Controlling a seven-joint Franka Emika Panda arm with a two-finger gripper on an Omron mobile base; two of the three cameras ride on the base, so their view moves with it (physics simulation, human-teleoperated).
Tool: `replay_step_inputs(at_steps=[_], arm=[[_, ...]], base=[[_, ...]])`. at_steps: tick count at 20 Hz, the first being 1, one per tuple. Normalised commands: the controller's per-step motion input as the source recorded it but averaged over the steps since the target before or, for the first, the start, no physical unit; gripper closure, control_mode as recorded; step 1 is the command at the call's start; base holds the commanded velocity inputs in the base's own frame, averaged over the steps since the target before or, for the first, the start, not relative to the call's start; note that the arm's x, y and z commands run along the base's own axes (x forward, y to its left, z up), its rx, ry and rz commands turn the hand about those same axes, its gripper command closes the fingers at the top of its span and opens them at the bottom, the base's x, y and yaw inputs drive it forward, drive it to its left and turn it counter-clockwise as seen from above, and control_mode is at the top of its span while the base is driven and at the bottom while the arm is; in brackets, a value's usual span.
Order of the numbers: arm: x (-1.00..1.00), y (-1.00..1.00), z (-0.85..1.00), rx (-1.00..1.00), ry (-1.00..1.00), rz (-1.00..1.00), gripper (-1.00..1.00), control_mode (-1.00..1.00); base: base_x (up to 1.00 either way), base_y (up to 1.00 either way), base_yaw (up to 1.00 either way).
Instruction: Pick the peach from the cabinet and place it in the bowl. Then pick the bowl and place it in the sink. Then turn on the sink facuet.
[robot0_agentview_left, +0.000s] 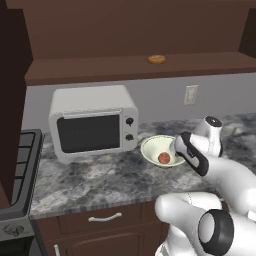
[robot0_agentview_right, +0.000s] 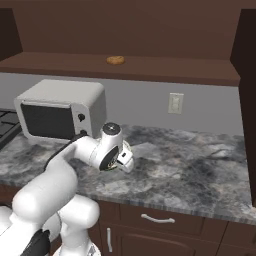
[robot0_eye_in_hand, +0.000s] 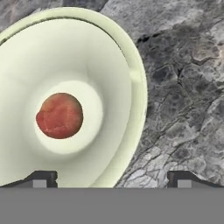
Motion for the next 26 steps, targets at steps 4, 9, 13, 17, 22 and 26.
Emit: replay_step_inputs(at_steps=[4,9,13,17,22,26], arm=[[0.28,-0.04,-0.11,0.06,0.03,0.0,-1.0,-1.0],[0.25,-0.02,-0.21,0.09,0.07,0.0,-1.0,-1.0],[0.15,0.0,-0.19,0.06,0.06,0.0,-1.0,-1.0],[0.16,0.0,-0.16,0.04,0.05,0.0,1.0,-1.0],[0.0,0.0,-0.06,0.01,0.03,0.0,1.0,-1.0],[-0.05,0.0,0.0,0.01,0.01,0.0,1.0,-1.0]], base=[[0.0,0.0,0.0],[0.0,0.0,0.0],[0.0,0.0,0.0],[0.0,0.0,0.0],[0.0,0.0,0.0],[0.0,0.0,0.0]])
